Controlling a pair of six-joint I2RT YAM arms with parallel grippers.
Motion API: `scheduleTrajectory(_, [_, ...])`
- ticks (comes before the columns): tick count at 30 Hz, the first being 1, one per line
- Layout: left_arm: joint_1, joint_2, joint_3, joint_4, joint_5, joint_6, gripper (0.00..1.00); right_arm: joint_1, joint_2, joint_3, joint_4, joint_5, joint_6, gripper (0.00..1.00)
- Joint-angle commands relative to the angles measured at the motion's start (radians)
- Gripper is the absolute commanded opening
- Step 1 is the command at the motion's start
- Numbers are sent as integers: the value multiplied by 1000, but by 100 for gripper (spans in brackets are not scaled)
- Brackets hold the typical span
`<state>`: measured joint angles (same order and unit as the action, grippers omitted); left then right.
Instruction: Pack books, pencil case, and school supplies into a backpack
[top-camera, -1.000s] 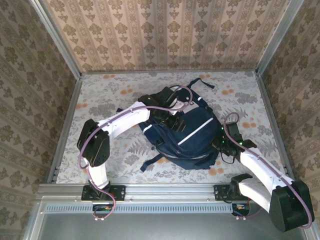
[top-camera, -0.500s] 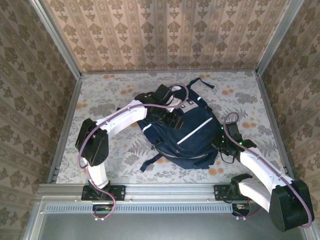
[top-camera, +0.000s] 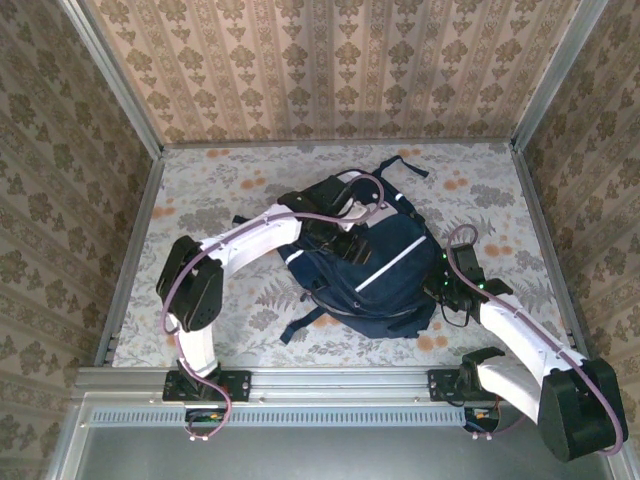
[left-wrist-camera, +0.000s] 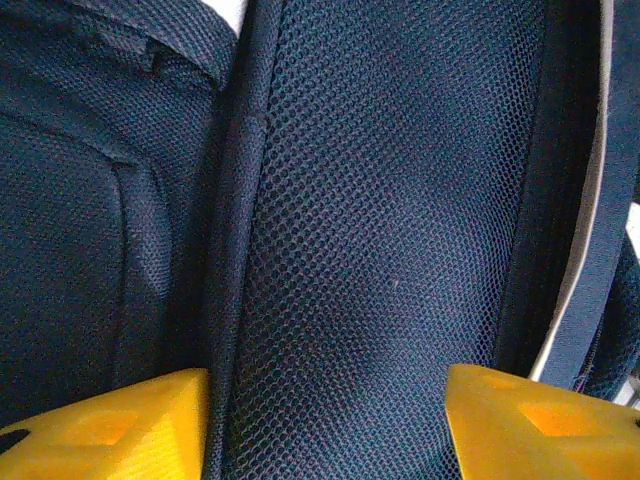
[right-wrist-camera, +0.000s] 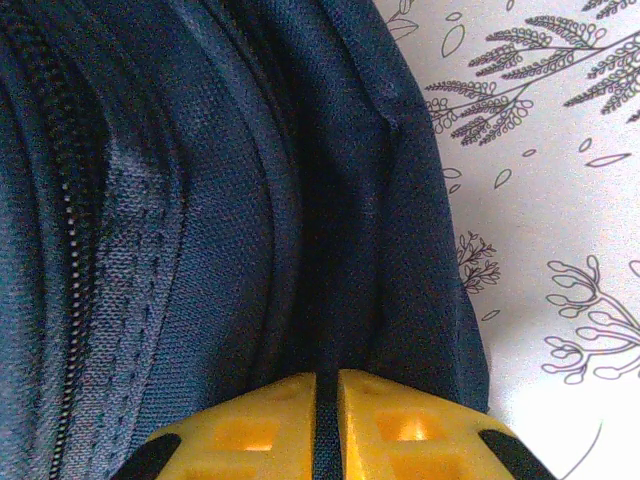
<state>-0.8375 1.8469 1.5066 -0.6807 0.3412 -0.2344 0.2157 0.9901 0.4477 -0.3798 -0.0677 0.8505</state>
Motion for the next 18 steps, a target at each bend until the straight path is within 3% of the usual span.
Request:
scheduleTrajectory(1, [-57,65,-17,10,104,-35,60,6,26,21,38,-59,-37,18])
scheduleTrajectory(2, [-56,70,-20,17,99,-41,56,6,32,25,43,-61,-40,18])
scheduleTrajectory(6, [-51,91,-5,33,83,-59,13,5,65,58,55,-50,-68,18])
scheduleTrajectory(8, [-45,91,10,50,79,-80,0,4,85,93,44,-32,-101,19])
scheduleTrajectory(12, [9,38,-38,191,96,-229,0,3,141,196,17,8,-180,27])
scheduleTrajectory(18, [70,-133,-199,417,-28,-543,0,14,284,399,-8,80,-250,36])
